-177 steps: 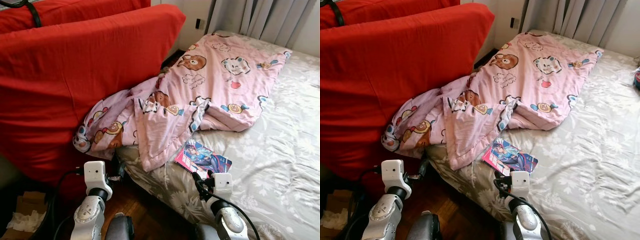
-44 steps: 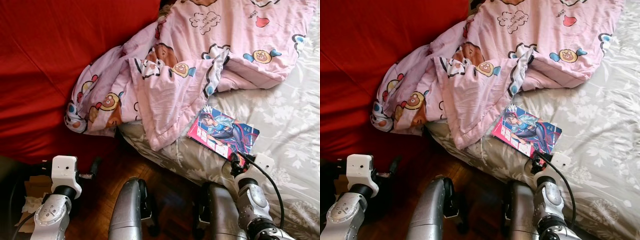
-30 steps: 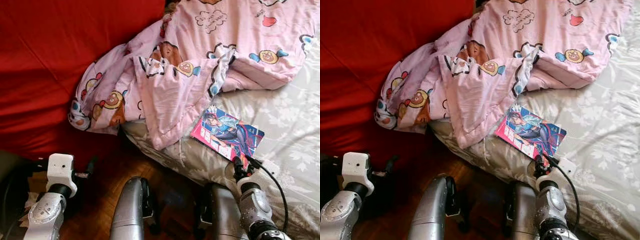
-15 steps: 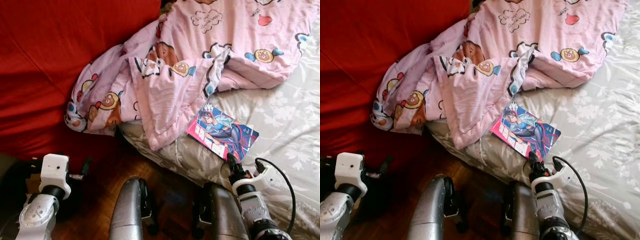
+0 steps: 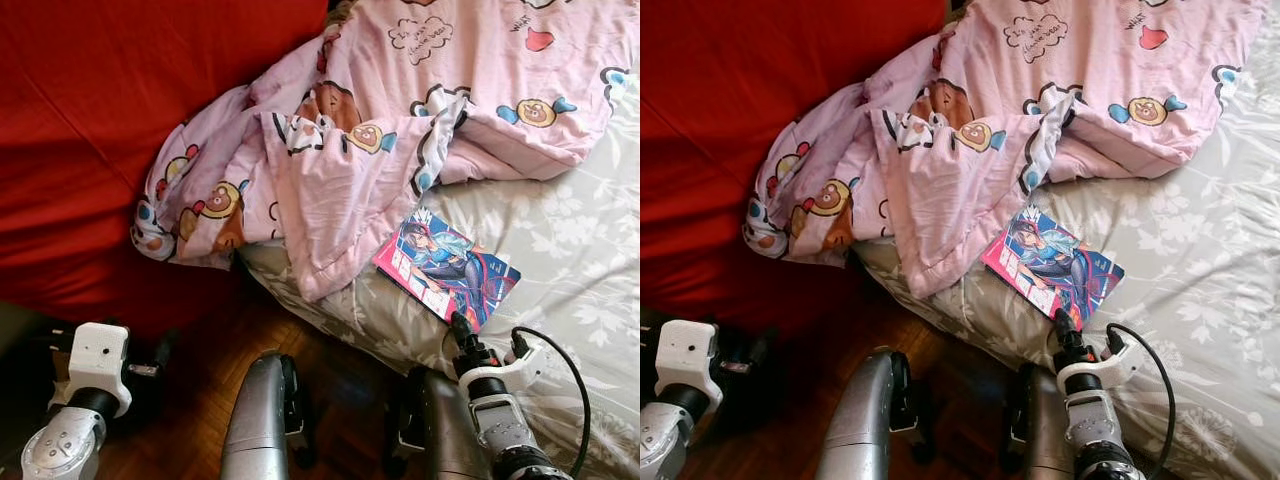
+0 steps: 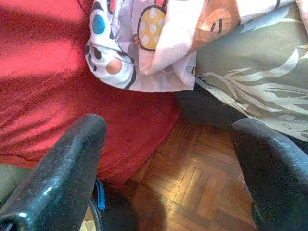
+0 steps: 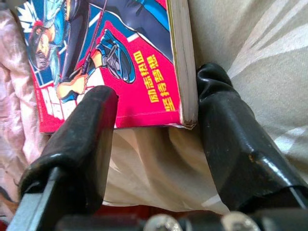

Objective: Clean up the room

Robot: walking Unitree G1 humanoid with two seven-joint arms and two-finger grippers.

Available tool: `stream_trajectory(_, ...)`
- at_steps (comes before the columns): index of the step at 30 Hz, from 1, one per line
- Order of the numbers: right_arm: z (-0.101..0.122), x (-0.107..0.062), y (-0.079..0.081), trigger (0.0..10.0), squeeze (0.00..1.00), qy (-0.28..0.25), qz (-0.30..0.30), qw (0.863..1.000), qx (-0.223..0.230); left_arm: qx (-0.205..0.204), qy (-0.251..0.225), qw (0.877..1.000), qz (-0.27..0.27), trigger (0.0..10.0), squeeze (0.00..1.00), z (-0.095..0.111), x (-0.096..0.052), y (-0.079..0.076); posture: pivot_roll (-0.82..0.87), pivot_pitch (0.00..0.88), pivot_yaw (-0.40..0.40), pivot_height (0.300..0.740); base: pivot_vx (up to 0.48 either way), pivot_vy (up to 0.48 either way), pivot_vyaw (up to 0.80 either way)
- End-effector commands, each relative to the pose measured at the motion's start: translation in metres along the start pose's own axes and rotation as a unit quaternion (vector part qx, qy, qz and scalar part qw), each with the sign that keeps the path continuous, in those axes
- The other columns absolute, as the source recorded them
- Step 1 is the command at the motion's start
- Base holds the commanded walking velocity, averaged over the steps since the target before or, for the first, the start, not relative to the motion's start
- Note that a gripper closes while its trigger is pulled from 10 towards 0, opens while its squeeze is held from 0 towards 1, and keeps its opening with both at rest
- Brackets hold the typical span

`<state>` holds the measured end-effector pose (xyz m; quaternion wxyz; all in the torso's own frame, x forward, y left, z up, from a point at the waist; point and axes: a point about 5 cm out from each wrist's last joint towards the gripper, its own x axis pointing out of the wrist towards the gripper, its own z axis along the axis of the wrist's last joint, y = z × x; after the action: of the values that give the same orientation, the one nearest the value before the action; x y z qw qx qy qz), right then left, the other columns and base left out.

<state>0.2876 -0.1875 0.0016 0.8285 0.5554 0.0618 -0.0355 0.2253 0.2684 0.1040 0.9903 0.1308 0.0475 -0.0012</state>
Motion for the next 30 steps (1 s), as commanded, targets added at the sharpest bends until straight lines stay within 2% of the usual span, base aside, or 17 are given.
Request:
stream_trajectory(1,-0.05,-0.012,-0.002,4.0,0.0,0.09,-0.011,0.994,0.056,0.006,0.019,1.0,0.012,10.0,0.0,-0.007,-0.009,0.009,0.3,0.487,0.185,0.6,0.0,0.0,0.0)
stream_trajectory(2,-0.05,-0.01,0.0,0.6,0.0,0.088,-0.005,0.995,0.056,0.006,0.02,1.0,0.012,10.0,0.0,-0.007,-0.009,0.009,0.29,0.488,0.183,0.6,0.0,0.0,0.0)
stream_trajectory(3,-0.049,-0.008,0.002,0.0,0.0,0.086,0.002,0.995,0.055,0.007,0.021,1.0,0.013,10.0,0.0,-0.007,-0.008,0.009,0.29,0.488,0.183,0.6,0.0,0.0,0.0)
stream_trajectory(16,-0.033,-0.005,0.003,0.0,0.0,0.053,0.021,0.997,0.052,0.005,0.021,1.0,0.013,10.0,0.0,-0.012,0.004,-0.001,0.25,0.435,0.157,0.6,0.0,0.0,0.0)
stream_trajectory(25,0.001,0.001,0.008,0.0,0.0,-0.023,0.064,0.996,0.058,-0.007,0.023,0.999,0.022,10.0,0.0,-0.021,0.023,-0.009,0.18,0.341,0.115,0.6,0.0,0.0,0.0)
stream_trajectory(30,0.007,-0.001,0.007,0.0,0.0,-0.032,0.078,0.995,0.046,-0.015,0.031,0.999,0.026,10.0,0.0,-0.029,0.024,-0.01,0.15,0.301,0.094,0.6,0.0,0.0,0.0)
